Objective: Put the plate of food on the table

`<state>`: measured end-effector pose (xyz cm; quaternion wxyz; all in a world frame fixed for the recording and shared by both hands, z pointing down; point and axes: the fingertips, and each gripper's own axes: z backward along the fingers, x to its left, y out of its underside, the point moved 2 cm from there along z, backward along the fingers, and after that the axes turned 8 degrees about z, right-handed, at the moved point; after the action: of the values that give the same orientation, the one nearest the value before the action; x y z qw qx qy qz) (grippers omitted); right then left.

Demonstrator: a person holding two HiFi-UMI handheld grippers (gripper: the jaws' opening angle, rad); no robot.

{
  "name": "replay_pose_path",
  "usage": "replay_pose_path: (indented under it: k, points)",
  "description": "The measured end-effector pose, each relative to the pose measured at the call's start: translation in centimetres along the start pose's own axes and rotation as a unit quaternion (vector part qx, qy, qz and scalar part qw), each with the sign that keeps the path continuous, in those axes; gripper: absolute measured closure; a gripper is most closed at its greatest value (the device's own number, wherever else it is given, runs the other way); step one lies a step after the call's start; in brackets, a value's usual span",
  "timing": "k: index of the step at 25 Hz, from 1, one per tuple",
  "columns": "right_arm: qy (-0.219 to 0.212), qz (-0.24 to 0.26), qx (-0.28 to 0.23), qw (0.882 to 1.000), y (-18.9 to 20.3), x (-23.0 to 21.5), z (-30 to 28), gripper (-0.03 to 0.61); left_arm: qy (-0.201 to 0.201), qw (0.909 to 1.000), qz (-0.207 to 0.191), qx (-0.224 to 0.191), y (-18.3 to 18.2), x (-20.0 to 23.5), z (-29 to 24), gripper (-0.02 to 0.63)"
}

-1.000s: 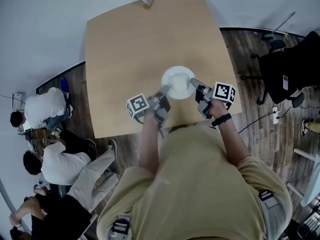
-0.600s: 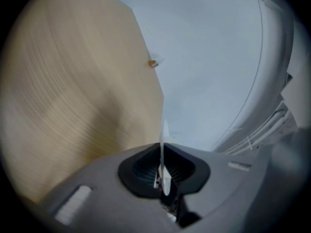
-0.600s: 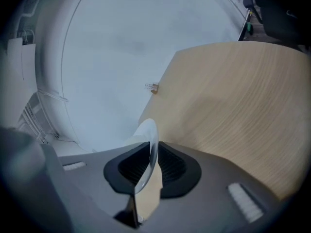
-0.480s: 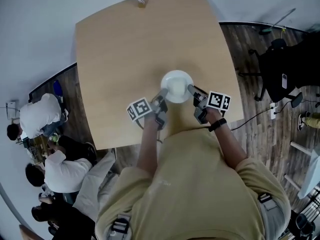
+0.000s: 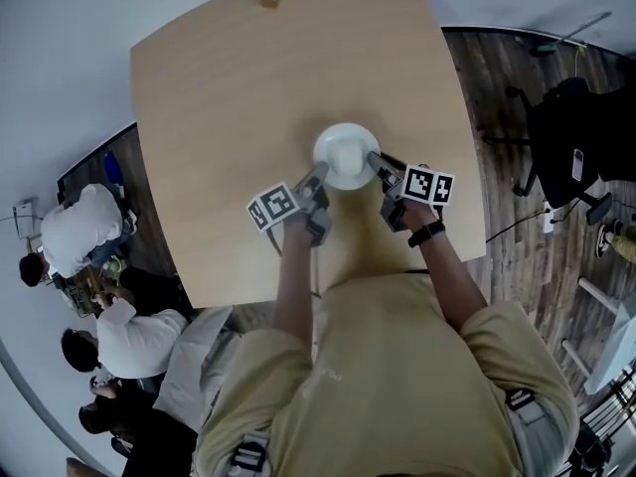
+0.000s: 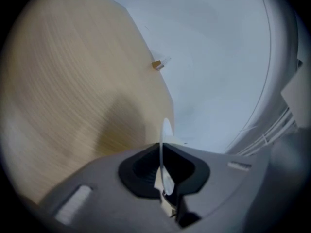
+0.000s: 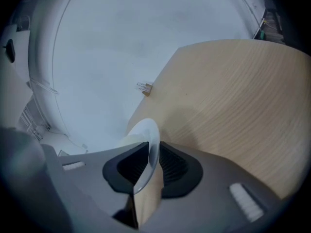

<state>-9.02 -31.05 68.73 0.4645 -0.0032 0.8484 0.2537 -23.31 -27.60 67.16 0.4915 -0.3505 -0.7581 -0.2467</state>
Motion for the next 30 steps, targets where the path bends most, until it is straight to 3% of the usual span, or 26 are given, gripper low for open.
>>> replay_pose_path:
  k: [6, 17, 24, 30]
  points:
    - [0.032, -0.029, -0.031, 0.999, -3.8, -3.2, -3.8, 0.514, -0.012, 0.9999, 0.005, -0.009, -3.8, 1.5, -5.1, 0.597]
    - [0.073, 0.02, -0.049, 0.996, -8.3, -6.1, -7.3, 0.515, -0.074, 0.9942, -0.077, -0.012, -8.4, 1.9, -11.6, 0.57]
    - [0.081, 0.002, -0.056, 0.995, -9.3, -6.8, -8.2, 0.515, -0.113, 0.9881, -0.105, -0.007, -9.1, 2.9, -13.1, 0.535]
    - [0.098, 0.029, -0.04, 0.994, -9.1, -6.6, -8.3, 0.47, -0.14, 0.9806, -0.137, -0.007, -8.9, 2.8, -12.8, 0.511]
